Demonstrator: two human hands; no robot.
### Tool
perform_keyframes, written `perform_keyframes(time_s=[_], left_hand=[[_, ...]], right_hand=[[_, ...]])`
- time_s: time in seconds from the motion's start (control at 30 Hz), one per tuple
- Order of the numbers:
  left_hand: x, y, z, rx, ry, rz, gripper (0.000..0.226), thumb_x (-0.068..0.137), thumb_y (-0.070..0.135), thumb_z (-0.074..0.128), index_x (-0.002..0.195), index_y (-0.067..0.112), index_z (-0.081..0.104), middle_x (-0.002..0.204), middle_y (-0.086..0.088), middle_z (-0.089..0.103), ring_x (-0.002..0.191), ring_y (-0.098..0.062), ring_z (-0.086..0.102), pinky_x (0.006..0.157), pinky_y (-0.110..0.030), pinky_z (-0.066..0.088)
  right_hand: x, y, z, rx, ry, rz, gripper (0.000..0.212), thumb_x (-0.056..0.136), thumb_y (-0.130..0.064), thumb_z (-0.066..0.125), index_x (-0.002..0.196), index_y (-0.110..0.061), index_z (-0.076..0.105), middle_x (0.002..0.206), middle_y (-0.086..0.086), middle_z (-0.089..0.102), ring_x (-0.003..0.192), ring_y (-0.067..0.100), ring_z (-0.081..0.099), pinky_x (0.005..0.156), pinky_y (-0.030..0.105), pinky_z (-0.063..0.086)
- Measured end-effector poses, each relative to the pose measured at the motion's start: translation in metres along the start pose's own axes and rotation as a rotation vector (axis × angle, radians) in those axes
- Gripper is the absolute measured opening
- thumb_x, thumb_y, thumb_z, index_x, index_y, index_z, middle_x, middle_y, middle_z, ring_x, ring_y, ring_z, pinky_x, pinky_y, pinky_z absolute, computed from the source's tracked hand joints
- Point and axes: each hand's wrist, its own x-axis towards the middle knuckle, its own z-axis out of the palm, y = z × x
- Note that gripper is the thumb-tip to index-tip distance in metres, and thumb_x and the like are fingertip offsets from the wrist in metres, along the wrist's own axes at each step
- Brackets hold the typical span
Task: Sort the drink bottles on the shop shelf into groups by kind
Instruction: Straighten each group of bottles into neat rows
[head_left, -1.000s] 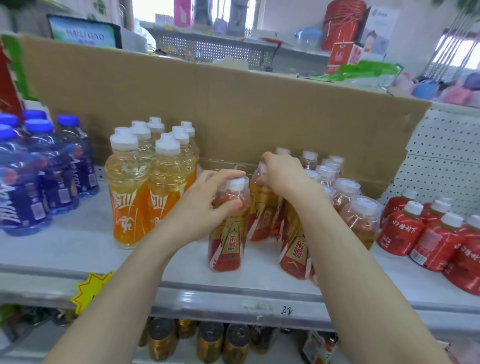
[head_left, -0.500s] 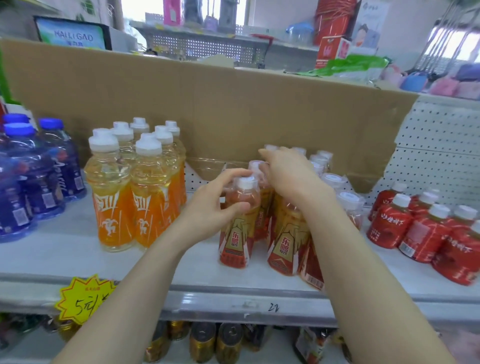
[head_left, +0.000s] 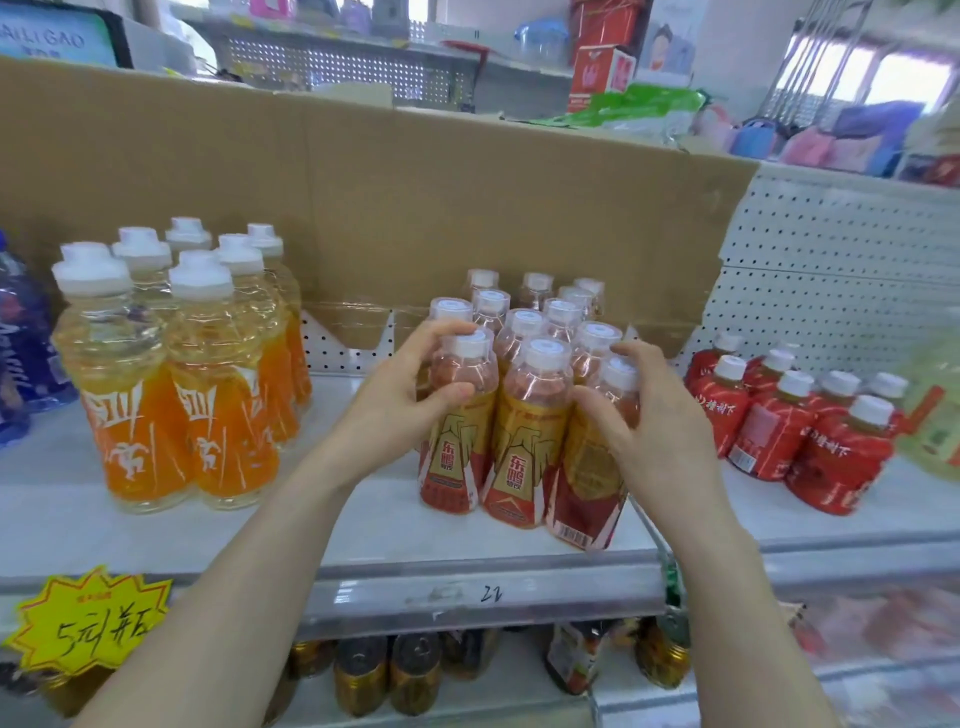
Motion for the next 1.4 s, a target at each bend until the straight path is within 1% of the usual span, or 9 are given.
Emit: perform_keyframes(time_s=[0.27, 0.47, 0.63, 0.77, 0.93, 1.03, 1.13, 1.3, 1.4], left_hand=[[-0.005, 0.007, 0.005, 0.018, 0.043, -0.039, 0.048, 0.092, 0.024, 0.067, 0.127, 0.051, 0.048, 0.118, 0.026, 0.056, 0.109, 0.016, 0.049, 0.096, -0.042, 0.055], [-0.004, 0.011, 0.005, 0.031, 0.031, -0.047, 0.046, 0.092, 0.024, 0.068, 0.123, 0.051, 0.048, 0.117, 0.034, 0.048, 0.106, 0.022, 0.043, 0.096, -0.032, 0.050], [-0.005, 0.012, 0.011, 0.037, 0.031, -0.041, 0.045, 0.091, 0.024, 0.068, 0.124, 0.048, 0.049, 0.125, 0.019, 0.054, 0.113, 0.012, 0.047, 0.094, -0.033, 0.052], [-0.005, 0.013, 0.016, 0.075, 0.032, -0.022, 0.047, 0.090, 0.024, 0.069, 0.122, 0.050, 0.047, 0.113, 0.029, 0.055, 0.102, 0.025, 0.049, 0.084, -0.021, 0.050], [-0.001, 0.016, 0.015, 0.229, 0.074, 0.045, 0.044, 0.086, 0.039, 0.069, 0.125, 0.039, 0.049, 0.130, 0.018, 0.050, 0.116, 0.002, 0.050, 0.096, -0.031, 0.048], [0.006, 0.023, 0.019, 0.332, 0.109, 0.137, 0.042, 0.087, 0.037, 0.071, 0.126, 0.031, 0.056, 0.134, 0.015, 0.049, 0.122, -0.006, 0.050, 0.101, -0.032, 0.045], [0.008, 0.022, 0.024, 0.351, 0.107, 0.133, 0.044, 0.088, 0.029, 0.072, 0.129, 0.032, 0.057, 0.136, 0.015, 0.049, 0.123, -0.004, 0.048, 0.104, -0.031, 0.041], [0.006, 0.020, 0.023, 0.333, 0.102, 0.110, 0.045, 0.089, 0.030, 0.071, 0.131, 0.033, 0.057, 0.138, 0.017, 0.047, 0.127, 0.000, 0.043, 0.107, -0.031, 0.038], [0.006, 0.020, 0.024, 0.344, 0.111, 0.101, 0.045, 0.089, 0.031, 0.071, 0.132, 0.034, 0.057, 0.138, 0.017, 0.047, 0.123, 0.000, 0.046, 0.102, -0.027, 0.039]], right_hand=[[0.024, 0.034, -0.015, 0.048, -0.031, 0.001, 0.044, 0.094, -0.040, 0.065, 0.136, -0.034, 0.052, 0.116, -0.005, 0.058, 0.096, 0.011, 0.053, 0.089, 0.037, 0.048], [0.027, 0.044, -0.030, 0.032, -0.133, 0.010, 0.045, 0.092, -0.049, 0.066, 0.133, -0.046, 0.047, 0.086, -0.022, 0.053, 0.081, 0.002, 0.056, 0.069, 0.025, 0.041], [0.020, 0.033, -0.020, 0.114, -0.077, -0.033, 0.047, 0.090, -0.043, 0.069, 0.135, -0.043, 0.053, 0.098, -0.024, 0.060, 0.085, -0.001, 0.057, 0.081, 0.027, 0.049], [0.021, 0.029, -0.008, 0.102, -0.020, -0.056, 0.047, 0.090, -0.047, 0.069, 0.134, -0.040, 0.055, 0.111, -0.017, 0.061, 0.095, 0.000, 0.056, 0.082, 0.026, 0.048], [0.031, 0.041, -0.038, 0.300, -0.351, 0.008, 0.036, 0.105, -0.039, 0.045, 0.140, -0.045, 0.051, 0.131, -0.024, 0.056, 0.115, -0.011, 0.052, 0.087, 0.015, 0.042], [0.033, 0.044, -0.032, 0.228, -0.192, -0.002, 0.037, 0.095, -0.042, 0.063, 0.132, -0.035, 0.058, 0.118, -0.016, 0.057, 0.103, -0.010, 0.056, 0.083, 0.015, 0.050], [0.032, 0.037, -0.017, 0.036, -0.014, -0.002, 0.047, 0.084, -0.057, 0.069, 0.120, -0.031, 0.053, 0.105, -0.008, 0.048, 0.085, -0.002, 0.051, 0.069, 0.018, 0.041], [0.023, 0.037, -0.024, 0.082, -0.165, -0.005, 0.049, 0.097, -0.053, 0.052, 0.142, -0.034, 0.041, 0.130, -0.010, 0.049, 0.097, 0.000, 0.055, 0.079, 0.026, 0.044], [0.021, 0.037, -0.024, 0.047, -0.123, -0.056, 0.048, 0.099, -0.045, 0.052, 0.145, -0.033, 0.044, 0.124, -0.009, 0.056, 0.094, -0.003, 0.054, 0.083, 0.028, 0.043]])
